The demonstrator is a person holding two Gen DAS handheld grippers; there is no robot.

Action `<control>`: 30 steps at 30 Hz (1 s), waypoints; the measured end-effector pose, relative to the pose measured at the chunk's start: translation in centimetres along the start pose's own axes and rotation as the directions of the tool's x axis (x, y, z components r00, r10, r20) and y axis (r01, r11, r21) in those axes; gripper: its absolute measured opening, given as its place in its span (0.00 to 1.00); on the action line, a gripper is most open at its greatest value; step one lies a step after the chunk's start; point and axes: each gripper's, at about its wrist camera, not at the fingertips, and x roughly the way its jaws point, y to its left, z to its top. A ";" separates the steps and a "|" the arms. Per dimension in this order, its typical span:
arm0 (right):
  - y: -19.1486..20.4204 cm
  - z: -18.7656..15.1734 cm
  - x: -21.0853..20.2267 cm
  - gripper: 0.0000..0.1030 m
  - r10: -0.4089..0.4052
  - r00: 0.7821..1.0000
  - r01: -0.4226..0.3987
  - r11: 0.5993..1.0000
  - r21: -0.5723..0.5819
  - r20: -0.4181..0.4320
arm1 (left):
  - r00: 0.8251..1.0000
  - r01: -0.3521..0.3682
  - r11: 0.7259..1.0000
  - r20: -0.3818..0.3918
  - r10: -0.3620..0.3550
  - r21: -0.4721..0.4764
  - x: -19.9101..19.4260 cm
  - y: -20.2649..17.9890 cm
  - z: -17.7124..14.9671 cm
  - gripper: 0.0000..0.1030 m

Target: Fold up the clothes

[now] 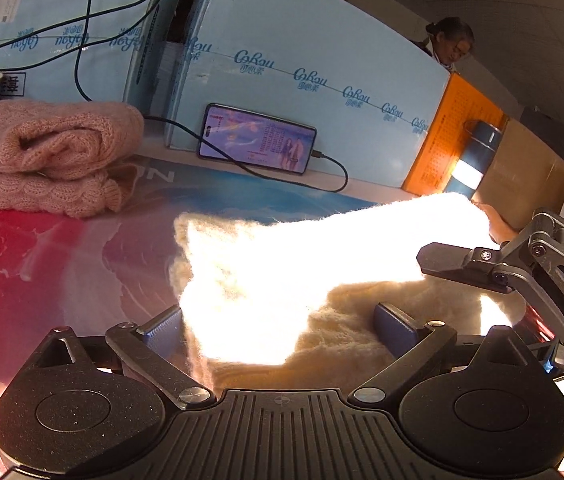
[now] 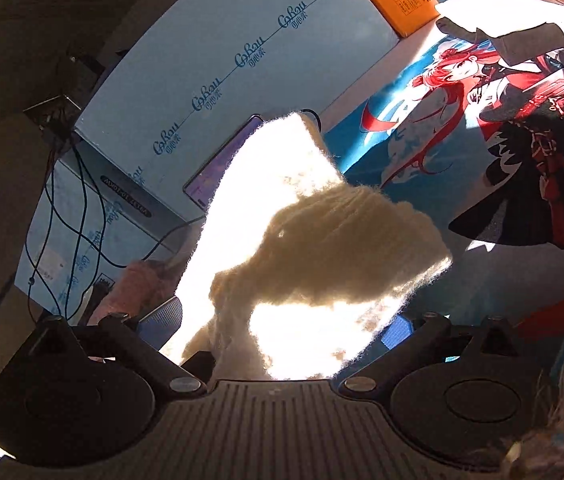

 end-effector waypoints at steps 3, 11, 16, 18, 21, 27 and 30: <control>-0.6 -0.2 -0.2 0.60 0.009 1.000 -0.009 1.000 0.008 0.018 | 1.000 0.001 1.000 0.000 -0.001 0.000 0.0 0.0 0.0 0.96; -2.9 0.8 -1.9 0.41 0.136 0.988 -0.141 0.988 0.068 0.075 | 0.998 0.065 0.997 0.025 -0.063 -0.053 0.0 -1.6 -0.1 0.95; -5.1 2.6 -4.3 0.40 0.177 0.977 -0.189 0.977 0.097 0.120 | 0.992 0.121 0.993 0.043 -0.121 -0.001 0.5 -4.8 0.5 0.95; -6.1 3.3 -5.4 0.40 0.189 0.971 -0.205 0.974 0.099 0.148 | 0.987 0.150 0.988 0.048 -0.151 0.027 0.9 -6.4 0.7 0.95; -7.6 4.4 -6.9 0.40 0.205 0.961 -0.227 0.968 0.107 0.188 | 0.980 0.188 0.980 0.048 -0.191 0.059 1.8 -8.7 0.7 0.95; -10.9 6.5 -9.7 0.39 0.209 0.938 -0.245 0.964 0.102 0.278 | 0.961 0.265 0.957 0.047 -0.272 0.117 4.0 -13.7 1.1 0.95; -12.4 7.8 -11.2 0.38 0.213 0.921 -0.255 0.963 0.090 0.327 | 0.948 0.306 0.939 0.046 -0.316 0.157 5.2 -16.2 1.8 0.95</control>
